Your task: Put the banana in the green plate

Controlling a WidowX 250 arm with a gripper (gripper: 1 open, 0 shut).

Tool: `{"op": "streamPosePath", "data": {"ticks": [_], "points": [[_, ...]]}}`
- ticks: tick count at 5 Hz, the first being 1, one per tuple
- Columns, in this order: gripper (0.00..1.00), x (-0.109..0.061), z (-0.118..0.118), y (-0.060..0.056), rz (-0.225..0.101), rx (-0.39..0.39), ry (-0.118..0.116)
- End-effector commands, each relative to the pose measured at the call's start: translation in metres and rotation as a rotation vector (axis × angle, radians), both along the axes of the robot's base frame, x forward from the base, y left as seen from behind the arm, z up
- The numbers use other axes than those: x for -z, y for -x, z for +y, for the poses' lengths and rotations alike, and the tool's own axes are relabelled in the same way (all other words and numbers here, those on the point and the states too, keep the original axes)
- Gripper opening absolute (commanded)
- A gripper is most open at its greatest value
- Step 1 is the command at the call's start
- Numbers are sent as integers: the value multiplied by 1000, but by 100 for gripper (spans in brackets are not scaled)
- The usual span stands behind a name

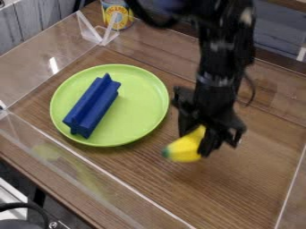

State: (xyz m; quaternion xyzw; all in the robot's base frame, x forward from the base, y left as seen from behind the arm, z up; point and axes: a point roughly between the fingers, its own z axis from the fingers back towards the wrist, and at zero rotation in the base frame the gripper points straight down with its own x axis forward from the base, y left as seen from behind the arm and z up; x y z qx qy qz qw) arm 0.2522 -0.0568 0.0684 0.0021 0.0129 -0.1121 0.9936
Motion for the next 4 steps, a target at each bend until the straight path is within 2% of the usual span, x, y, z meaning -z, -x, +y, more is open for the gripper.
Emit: {"op": "streamPosePath", "data": {"ticks": [1, 2, 3, 4], "points": [[0, -49, 16, -9, -72, -30, -24], [0, -75, 44, -5, -97, -80, -56], [0, -84, 81, 2, -117, -78, -70], [0, -80, 99, 17, -129, -93, -76]]}}
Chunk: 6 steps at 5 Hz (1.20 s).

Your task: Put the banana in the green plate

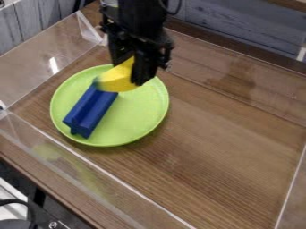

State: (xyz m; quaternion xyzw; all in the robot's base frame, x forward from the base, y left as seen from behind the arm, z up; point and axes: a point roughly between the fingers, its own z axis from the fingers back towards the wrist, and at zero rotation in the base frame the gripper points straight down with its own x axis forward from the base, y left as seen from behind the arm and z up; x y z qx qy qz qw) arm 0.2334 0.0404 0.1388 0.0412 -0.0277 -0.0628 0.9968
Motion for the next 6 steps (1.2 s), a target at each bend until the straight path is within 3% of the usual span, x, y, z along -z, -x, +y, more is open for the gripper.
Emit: {"op": "streamPosePath", "data": {"ticks": [1, 4, 5, 6], "points": [[0, 0, 4, 4, -43, -8, -8], [0, 26, 12, 4, -55, -38, -15], [100, 30, 14, 2, -59, -44, -12], [0, 34, 16, 2, -62, -50, -8]]}}
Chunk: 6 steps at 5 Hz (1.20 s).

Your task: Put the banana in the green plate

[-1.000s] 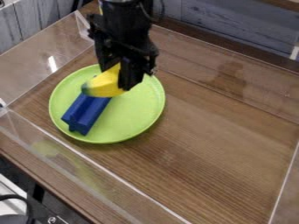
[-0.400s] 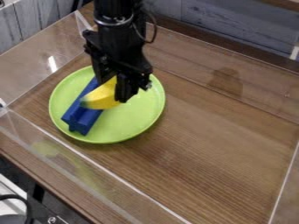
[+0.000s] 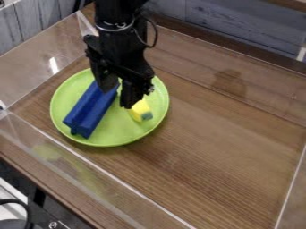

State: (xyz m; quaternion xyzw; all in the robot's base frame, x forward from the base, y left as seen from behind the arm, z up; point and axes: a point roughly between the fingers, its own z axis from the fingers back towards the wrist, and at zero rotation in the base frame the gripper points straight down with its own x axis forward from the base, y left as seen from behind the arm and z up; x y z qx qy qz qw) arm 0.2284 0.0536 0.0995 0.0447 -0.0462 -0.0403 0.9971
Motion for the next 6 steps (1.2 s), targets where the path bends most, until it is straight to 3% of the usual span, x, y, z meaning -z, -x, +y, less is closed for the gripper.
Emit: {"op": "streamPosePath", "data": {"ticks": [1, 5, 6], "points": [[100, -1, 3, -4, -26, -14, -2], [100, 16, 8, -11, -41, -34, 5], [100, 11, 2, -11, -35, -36, 15]]}}
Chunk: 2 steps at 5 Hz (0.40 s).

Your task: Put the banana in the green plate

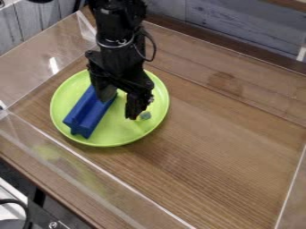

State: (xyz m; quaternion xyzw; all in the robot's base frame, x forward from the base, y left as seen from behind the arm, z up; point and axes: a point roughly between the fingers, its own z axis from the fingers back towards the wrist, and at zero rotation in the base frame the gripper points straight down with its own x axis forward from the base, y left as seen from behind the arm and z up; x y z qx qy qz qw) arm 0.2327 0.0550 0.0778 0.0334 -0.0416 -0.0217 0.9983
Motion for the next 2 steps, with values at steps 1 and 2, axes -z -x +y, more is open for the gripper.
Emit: {"op": "streamPosePath", "data": {"ticks": [1, 2], "points": [[100, -14, -5, -6, -36, -1, 0], [100, -18, -11, -7, -29, 0, 8]]}}
